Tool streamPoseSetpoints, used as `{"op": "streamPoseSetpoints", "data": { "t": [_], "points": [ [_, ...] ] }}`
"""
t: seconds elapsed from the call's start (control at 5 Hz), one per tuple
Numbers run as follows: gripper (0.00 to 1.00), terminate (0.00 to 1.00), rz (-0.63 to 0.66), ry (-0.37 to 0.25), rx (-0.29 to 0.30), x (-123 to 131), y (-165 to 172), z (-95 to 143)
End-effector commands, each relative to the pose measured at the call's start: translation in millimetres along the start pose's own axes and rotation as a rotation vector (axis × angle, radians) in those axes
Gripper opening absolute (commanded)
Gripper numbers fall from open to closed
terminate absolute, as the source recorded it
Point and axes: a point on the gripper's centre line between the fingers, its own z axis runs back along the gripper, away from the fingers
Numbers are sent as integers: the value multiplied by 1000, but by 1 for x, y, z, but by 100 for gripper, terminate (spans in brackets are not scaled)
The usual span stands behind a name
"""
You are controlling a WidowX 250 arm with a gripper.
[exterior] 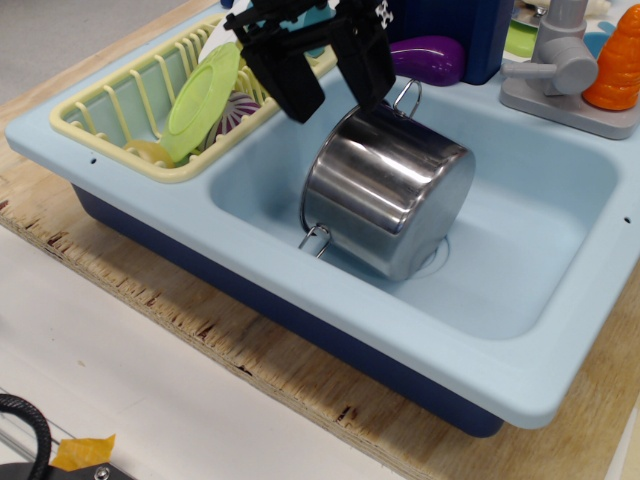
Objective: Flip pot upright which is in sink
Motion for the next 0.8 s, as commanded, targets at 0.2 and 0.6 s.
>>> {"op": "streamPoseSetpoints", "data": {
  "t": [0.2, 0.6],
  "points": [
    [100, 0, -4, -74, -95, 1, -11, -12],
    [100, 0, -17, -86, -133, 2, -32, -34]
  ]
}}
